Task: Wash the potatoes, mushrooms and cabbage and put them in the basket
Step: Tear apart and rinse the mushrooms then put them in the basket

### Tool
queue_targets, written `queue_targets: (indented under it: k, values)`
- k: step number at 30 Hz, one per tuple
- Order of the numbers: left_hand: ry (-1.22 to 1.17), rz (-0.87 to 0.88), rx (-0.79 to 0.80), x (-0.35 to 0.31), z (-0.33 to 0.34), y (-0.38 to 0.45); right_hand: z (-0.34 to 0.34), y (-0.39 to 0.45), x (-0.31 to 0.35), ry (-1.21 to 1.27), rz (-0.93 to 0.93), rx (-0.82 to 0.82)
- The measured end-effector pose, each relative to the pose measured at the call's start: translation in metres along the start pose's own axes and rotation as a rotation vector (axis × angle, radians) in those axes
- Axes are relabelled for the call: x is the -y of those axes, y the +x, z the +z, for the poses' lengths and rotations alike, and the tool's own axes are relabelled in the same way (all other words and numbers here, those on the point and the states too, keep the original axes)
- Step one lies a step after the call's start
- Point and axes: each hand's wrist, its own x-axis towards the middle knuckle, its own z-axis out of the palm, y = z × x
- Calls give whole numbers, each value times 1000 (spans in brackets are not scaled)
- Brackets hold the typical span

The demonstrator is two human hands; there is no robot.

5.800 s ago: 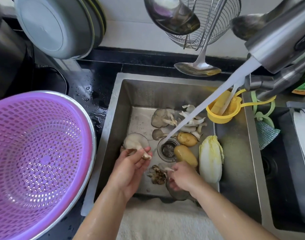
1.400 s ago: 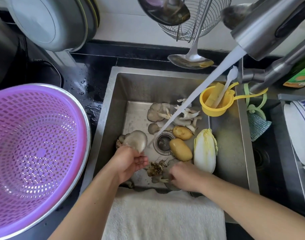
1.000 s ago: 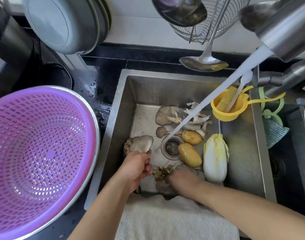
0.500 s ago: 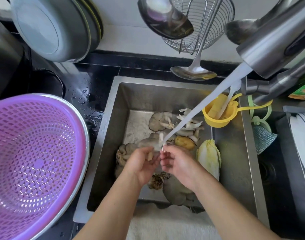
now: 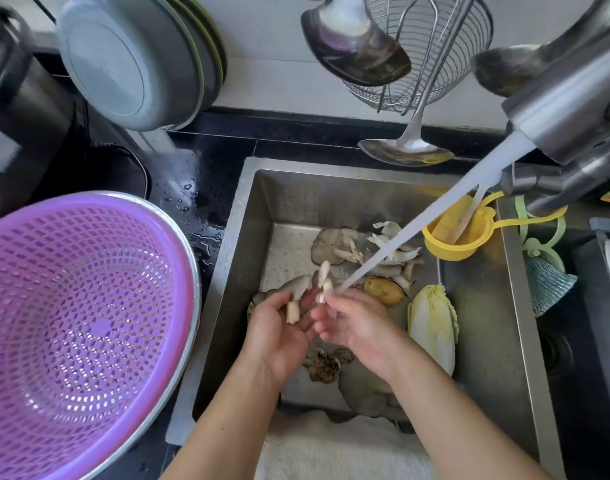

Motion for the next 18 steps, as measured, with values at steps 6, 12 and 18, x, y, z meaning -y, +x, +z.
queue_targets:
  k: [6,12,18]
  values:
    - [0,-67,188,3,14,-1,-13,-8,3,189,156,116]
    - [128,0,109,3,18,11,-22,-9,3,-135,203,-134]
    - [67,106,1,-6,6,2,6,-5,21,504,103,-146]
